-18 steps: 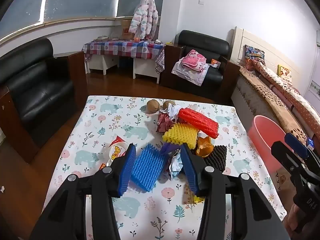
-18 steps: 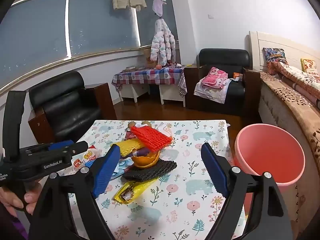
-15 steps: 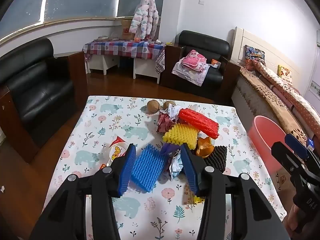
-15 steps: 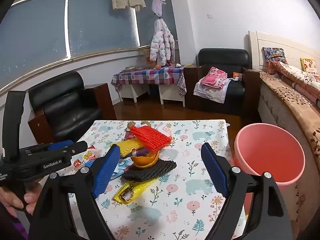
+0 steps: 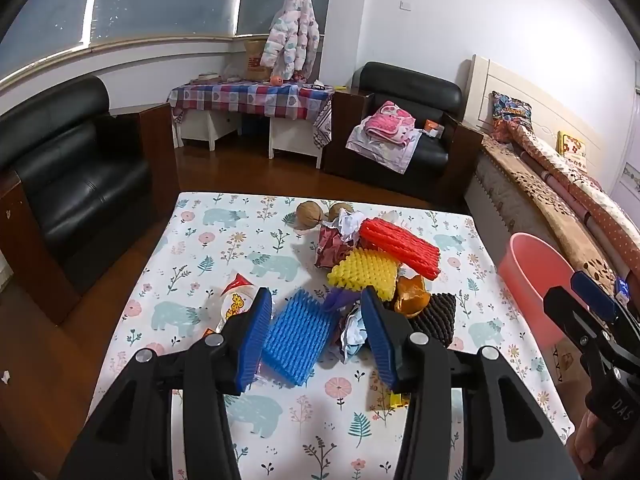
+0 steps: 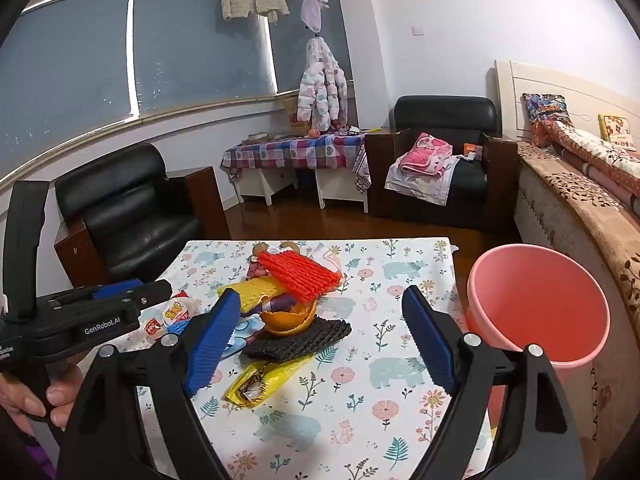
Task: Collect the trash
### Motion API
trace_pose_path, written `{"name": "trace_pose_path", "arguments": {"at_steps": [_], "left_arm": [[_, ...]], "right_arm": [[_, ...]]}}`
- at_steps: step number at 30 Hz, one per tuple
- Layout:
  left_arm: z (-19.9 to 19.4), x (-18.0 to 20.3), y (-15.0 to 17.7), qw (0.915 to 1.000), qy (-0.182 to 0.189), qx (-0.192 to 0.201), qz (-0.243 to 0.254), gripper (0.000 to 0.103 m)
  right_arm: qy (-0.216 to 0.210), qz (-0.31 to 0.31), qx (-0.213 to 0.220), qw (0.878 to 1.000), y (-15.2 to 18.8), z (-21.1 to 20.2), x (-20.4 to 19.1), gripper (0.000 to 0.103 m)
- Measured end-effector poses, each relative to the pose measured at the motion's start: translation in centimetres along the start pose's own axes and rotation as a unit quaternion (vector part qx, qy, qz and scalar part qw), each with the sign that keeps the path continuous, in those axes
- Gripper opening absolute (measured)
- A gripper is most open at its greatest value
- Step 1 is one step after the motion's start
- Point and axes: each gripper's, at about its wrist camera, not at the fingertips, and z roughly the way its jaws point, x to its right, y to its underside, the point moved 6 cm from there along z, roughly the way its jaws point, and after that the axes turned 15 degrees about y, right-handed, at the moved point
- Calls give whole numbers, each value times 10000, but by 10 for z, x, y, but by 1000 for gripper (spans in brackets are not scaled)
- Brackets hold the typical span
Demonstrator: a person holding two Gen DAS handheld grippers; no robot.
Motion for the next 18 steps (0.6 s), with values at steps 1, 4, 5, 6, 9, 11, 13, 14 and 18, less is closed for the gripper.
{"name": "trace_pose_path", "arguments": {"at_steps": [1, 4, 5, 6, 9, 11, 13, 14, 18], "left_arm": [[0, 0, 0, 10000, -4, 5, -5, 46], [0, 0, 0, 10000, -5, 6, -1, 46], [0, 0, 0, 10000, -5, 9, -4, 46], [0, 0, 0, 10000, -1, 11, -11, 46], [0, -3, -1, 10000, -8, 16, -5, 46], [1, -5, -2, 10000, -7, 19, -10, 46], [1, -5, -2, 10000, -12, 20, -11, 46], [1, -5, -2, 10000, -8, 19, -13, 46], [1, -5, -2, 10000, -6, 17, -13, 46]], "right_arm": [[11, 5, 0, 10000, 0, 0, 0, 83], [13, -6, 32, 10000, -1, 0, 0, 83], [20, -4, 57, 10000, 1, -3, 6, 83], [31, 1, 92, 10000, 1, -4, 8, 83], [56, -1, 213, 9998, -3, -8, 8, 83], [77, -9, 283, 9996, -5, -12, 8, 83], [122, 6, 343, 9993, -8, -15, 4, 83], [128, 16, 354, 9993, -8, -14, 4, 83], [152, 73, 363, 9992, -9, -13, 6, 83]]}}
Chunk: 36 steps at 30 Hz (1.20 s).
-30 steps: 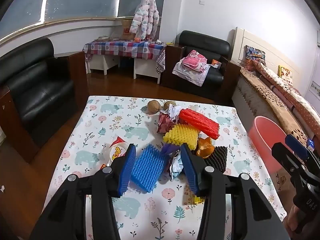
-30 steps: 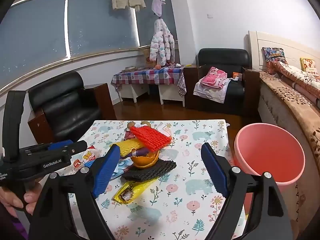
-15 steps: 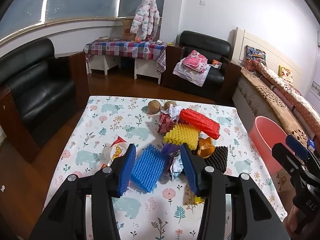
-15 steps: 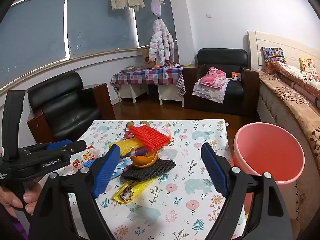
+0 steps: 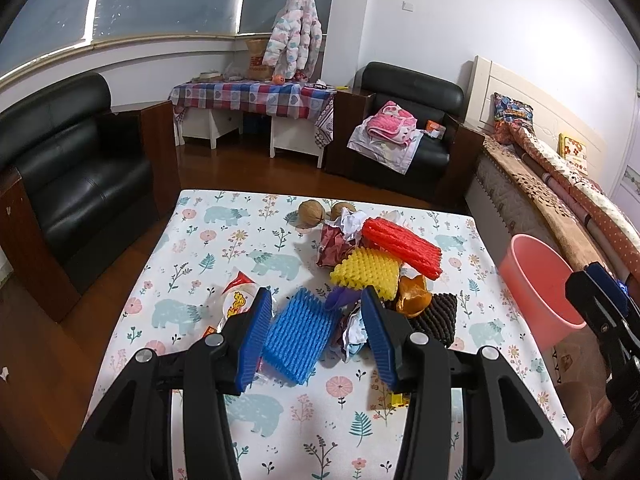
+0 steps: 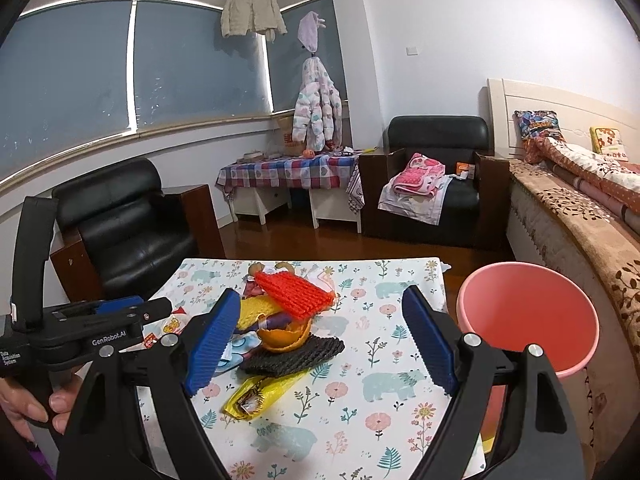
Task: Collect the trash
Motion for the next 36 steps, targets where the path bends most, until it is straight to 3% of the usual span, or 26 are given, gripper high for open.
{"name": "trace_pose_path", "arguments": {"at_steps": [36], "left_arm": [[5, -15, 10, 9999, -48, -49, -147, 46]], "right_arm": [[12, 0, -241, 9997, 13, 14, -2, 83]]}}
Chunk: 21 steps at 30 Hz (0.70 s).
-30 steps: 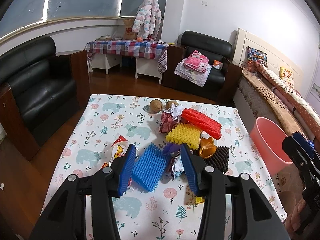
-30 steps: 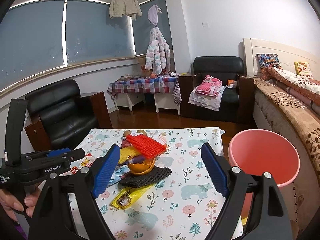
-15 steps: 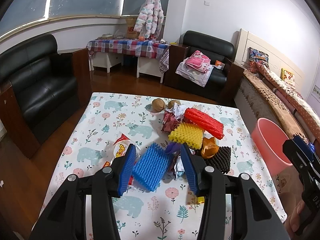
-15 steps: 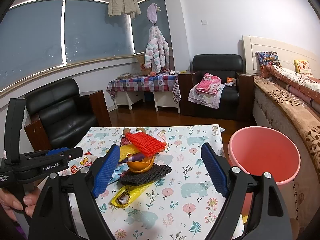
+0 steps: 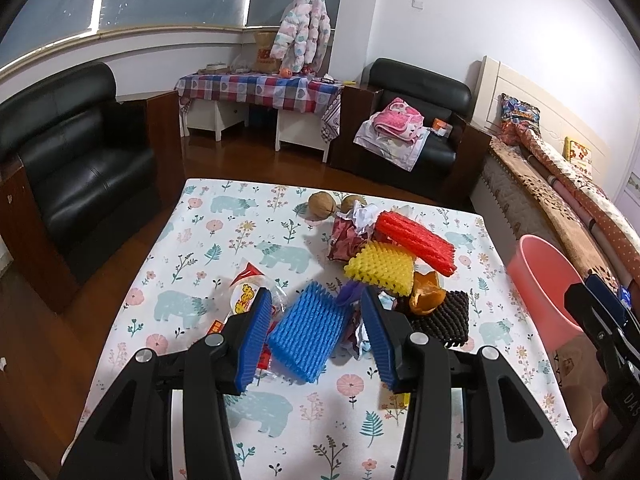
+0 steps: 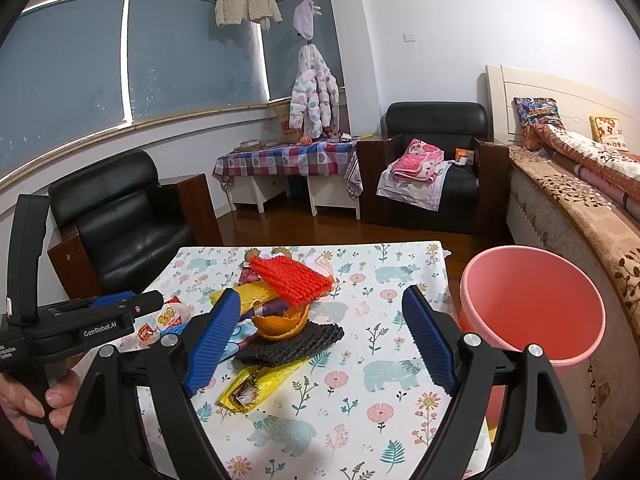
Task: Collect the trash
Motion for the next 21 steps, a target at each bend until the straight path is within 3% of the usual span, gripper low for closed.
{"name": "trace_pose_path", "arguments": {"at_steps": [8, 15, 21], "left_arm": [[-3, -12, 1, 9999, 110, 63, -44, 46], [-14, -28, 3, 9996, 240, 114, -57, 55], [-13, -56, 14, 9998, 24, -91, -165, 55]], "right_arm": [[-3, -34, -71, 10000, 2, 5, -2, 83], [-23, -102, -164, 9998, 5, 11, -4, 83], [-70, -152, -251, 9995, 8, 16, -7, 83]]}}
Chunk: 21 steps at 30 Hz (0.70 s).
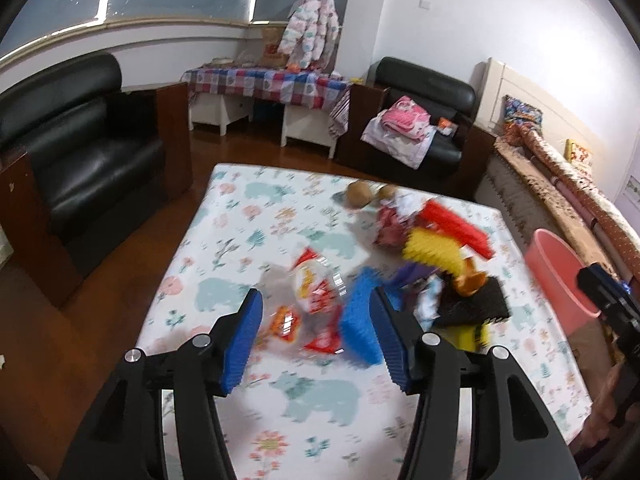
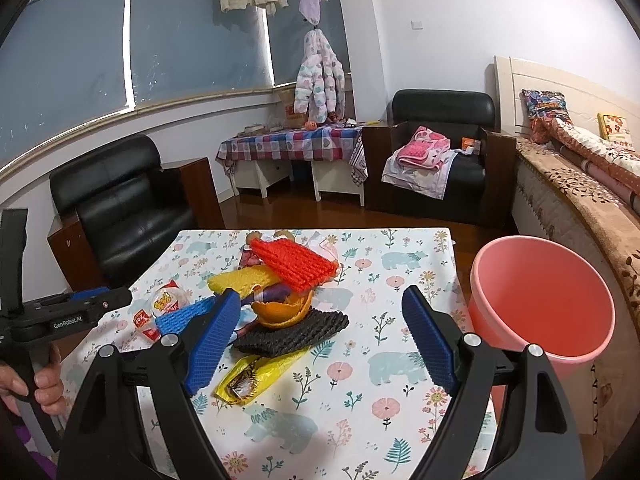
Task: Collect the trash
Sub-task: 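Grasp the clear printed snack bag with the left tool while the right tool grasps the red mesh sleeve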
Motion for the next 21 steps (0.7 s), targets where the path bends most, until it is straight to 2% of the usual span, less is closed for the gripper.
{"name": "trace_pose_path", "arguments": {"at_steps": [5, 10, 15, 18, 20, 21], "left_arm": [[9, -18, 12, 9996, -132, -220, -68, 55], [25, -28, 11, 9992, -72, -326, -219, 55], [42, -35, 8, 9985, -7, -469, -294, 48], [51, -35, 7, 9979, 66, -588, -251, 36], [57, -36, 8, 9972, 183, -674, -284, 17], [57, -36, 8, 9968, 233, -698, -297, 15]], "right_arm": [[-48, -69, -81, 9999, 2, 6, -5, 83], [-126, -170, -155, 9997, 4, 9, -11, 83], [-162, -229, -211, 9994, 3, 14, -16, 82], [-198, -213, -309, 9991, 3, 19, -18, 82], [-241, -190, -369, 9988, 2, 23, -19, 80], [-263, -189, -394, 9987, 2, 25, -18, 80]]}}
